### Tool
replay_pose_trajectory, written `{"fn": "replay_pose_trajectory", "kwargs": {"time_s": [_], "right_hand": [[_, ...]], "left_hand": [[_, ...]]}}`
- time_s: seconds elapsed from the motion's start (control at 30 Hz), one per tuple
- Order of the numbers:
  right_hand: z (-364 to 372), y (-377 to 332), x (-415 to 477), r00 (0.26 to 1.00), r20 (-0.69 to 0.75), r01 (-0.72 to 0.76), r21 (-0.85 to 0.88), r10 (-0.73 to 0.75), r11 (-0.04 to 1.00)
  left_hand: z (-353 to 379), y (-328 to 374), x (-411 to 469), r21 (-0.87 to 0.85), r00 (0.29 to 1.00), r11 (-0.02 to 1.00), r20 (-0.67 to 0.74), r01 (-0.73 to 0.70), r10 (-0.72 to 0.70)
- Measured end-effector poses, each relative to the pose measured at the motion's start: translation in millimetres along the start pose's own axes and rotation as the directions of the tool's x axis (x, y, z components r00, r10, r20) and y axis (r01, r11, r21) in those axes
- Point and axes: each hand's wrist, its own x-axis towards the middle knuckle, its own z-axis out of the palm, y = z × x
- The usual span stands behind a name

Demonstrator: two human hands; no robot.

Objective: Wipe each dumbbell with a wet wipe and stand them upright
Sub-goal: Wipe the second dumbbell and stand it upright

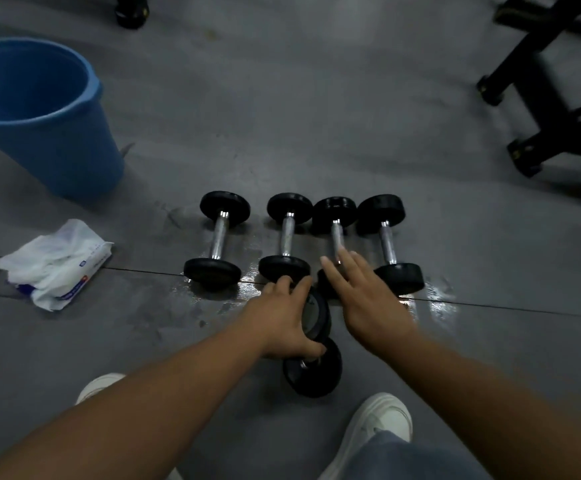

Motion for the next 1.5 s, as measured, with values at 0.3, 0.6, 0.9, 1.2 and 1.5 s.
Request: {"fn": "replay_pose_trajectory", "kwargs": {"time_s": [0.3, 0.6, 0.9, 1.2, 1.5], "right_hand": [[10.2, -27.4, -20.9, 0.989, -0.101, -0.092, 0.15, 0.108, 0.984], [21.4, -130.2, 44.9, 0.977, -0.208, 0.128, 0.37, -0.052, 0.92], [0.1, -191.1, 186.3, 0.944, -0.29, 0.245, 0.308, -0.155, 0.919], [-8.2, -182.6, 245.5, 0.953, -0.28, 0.207, 0.314, -0.118, 0.927], [22.3, -171.3, 247.7, 0.992, -0.115, 0.096, 0.418, -0.053, 0.903]], "left_hand": [[-19.5, -8.9, -41.9, 0.23, 0.999, 0.972, -0.032, 0.042, -0.036], [-117.0, -125.7, -104.9, 0.525, 0.986, 0.837, -0.032, 0.156, -0.164], [-202.7, -223.3, -77.7, 0.522, 0.947, 0.79, -0.176, 0.321, -0.269], [-209.5, -252.2, -0.7, 0.401, 0.921, 0.835, -0.26, 0.376, -0.29], [-200.2, -261.2, 29.9, 0.411, 0.924, 0.828, -0.201, 0.381, -0.325]]}}
